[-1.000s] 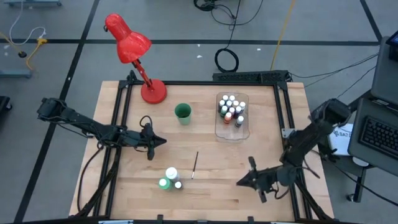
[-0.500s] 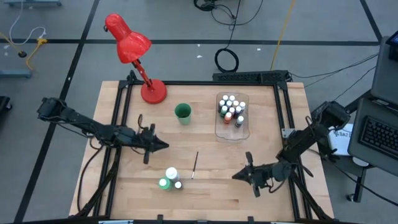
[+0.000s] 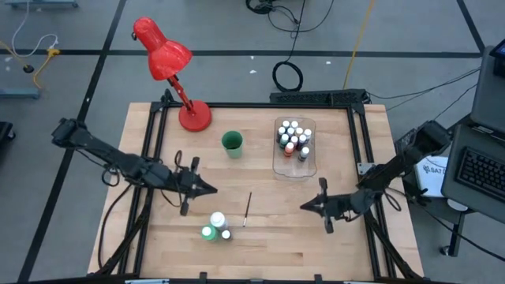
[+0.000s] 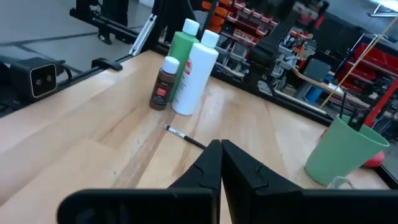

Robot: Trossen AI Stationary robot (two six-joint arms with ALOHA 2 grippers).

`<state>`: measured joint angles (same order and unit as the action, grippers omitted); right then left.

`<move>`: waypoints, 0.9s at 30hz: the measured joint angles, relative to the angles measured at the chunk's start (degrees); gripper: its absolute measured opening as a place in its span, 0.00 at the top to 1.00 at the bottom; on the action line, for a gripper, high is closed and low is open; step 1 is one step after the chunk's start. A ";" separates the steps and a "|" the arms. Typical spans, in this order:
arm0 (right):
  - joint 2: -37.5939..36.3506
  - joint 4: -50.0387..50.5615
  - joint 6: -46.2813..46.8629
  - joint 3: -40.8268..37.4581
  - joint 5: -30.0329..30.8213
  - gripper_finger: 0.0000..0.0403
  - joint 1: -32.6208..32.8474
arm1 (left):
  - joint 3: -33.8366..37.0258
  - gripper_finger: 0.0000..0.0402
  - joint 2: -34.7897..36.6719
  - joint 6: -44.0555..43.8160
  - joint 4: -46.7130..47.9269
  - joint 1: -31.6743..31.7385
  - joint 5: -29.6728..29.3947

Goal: Pick & Place Paint Supplies
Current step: Put the brown paint bottle into the transparent bin

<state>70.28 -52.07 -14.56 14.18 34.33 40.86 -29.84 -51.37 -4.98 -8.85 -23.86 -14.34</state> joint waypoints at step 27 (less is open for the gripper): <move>-1.23 2.94 5.57 -0.51 -0.11 1.00 0.11 | -62.40 0.63 -56.96 -5.16 58.64 -10.04 9.78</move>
<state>69.06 -49.13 -8.99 13.67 34.22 40.97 -92.24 -108.32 -10.14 49.78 -33.90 -4.56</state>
